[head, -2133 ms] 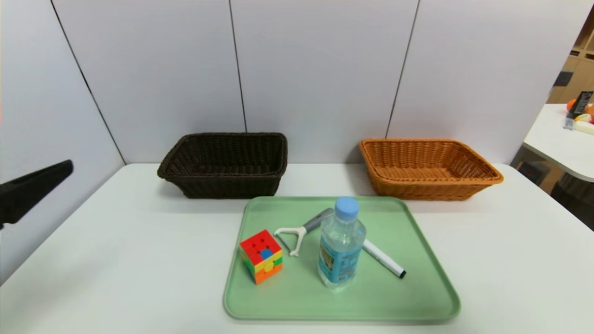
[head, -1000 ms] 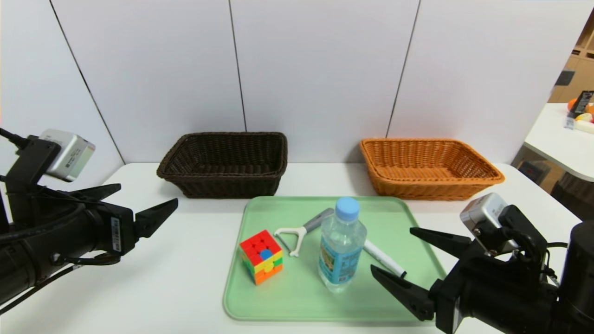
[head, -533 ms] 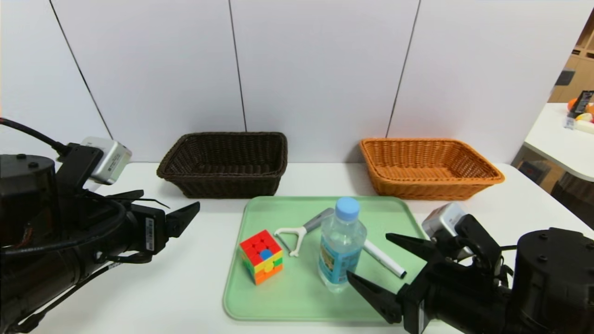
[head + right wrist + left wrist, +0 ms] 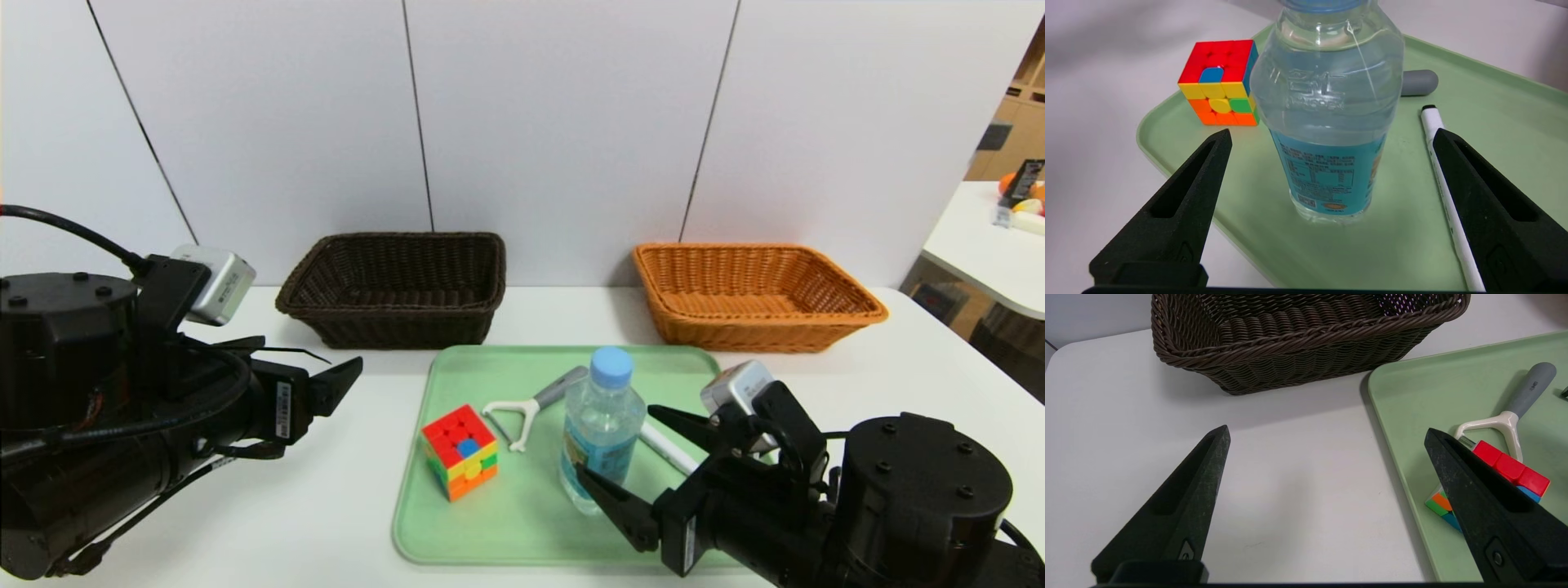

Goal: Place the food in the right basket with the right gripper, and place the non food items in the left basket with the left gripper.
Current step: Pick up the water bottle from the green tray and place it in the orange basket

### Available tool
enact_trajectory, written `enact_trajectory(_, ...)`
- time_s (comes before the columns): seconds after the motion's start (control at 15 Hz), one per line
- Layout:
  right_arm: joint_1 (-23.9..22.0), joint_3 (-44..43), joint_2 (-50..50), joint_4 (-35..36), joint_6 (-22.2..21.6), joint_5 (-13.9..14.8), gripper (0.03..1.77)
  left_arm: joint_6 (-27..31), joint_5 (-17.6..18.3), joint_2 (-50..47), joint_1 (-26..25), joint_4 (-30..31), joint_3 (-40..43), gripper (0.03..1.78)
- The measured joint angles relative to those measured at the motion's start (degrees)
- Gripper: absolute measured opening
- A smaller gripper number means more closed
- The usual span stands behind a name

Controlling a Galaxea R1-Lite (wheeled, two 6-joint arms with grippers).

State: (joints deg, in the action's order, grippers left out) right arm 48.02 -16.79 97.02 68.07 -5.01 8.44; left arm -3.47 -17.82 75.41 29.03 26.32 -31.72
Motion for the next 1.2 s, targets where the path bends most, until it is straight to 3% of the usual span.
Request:
enact_trajectory(0.53,1.9,0.87,10.52,18.81,-0.39,5.03,1.7,0.0,-0.98,0.88,-0.11,-0.11,-0.11,1.69)
enact_trajectory(0.73,2.91,0.85,12.29,19.14,-2.06,6.33,1.7,-0.02,-1.11,1.1,-0.11,-0.15,0.05,1.69)
enact_trajectory(1.2,2.67,-0.41,15.1,19.08,-2.67,6.33,1.7,-0.02,-1.13,2.15,-0.01,-0.02,-0.15,1.69)
